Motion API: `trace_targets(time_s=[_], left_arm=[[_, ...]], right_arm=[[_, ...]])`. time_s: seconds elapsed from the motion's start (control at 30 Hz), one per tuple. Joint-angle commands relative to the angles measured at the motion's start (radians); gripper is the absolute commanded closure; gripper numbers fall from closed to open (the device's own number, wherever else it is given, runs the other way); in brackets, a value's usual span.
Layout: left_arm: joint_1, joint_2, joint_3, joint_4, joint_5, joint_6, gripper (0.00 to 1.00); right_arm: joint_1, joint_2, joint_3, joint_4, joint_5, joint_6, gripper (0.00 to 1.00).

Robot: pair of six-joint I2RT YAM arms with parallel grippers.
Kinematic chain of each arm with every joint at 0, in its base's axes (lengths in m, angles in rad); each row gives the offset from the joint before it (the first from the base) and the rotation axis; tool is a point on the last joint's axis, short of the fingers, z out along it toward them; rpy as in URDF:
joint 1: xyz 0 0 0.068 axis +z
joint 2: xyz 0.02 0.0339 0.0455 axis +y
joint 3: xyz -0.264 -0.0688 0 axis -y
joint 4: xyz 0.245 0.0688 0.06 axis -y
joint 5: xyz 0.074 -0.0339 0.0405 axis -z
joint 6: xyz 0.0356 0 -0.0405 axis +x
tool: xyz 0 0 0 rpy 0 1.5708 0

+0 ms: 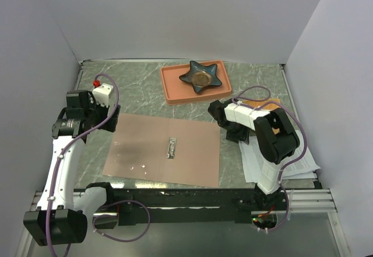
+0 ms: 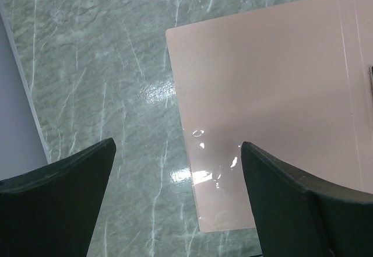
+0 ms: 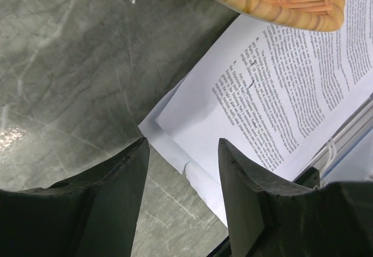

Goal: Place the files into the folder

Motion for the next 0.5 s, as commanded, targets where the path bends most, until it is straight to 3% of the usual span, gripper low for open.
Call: trace_targets(time_s=[0.0, 0.47], left_arm=[[-0.002, -0.028, -0.004, 0.037, -0.012, 0.017, 0.04], [-0.002, -0.036, -0.015, 0.043, -0.019, 0.027, 0.04]], right_arm=[[-0.008, 0.021, 0.045, -0.052, 0.047, 0.039, 0.42], [-0.014, 0.031, 0.057, -0.053, 0.05, 0.036, 0.63]])
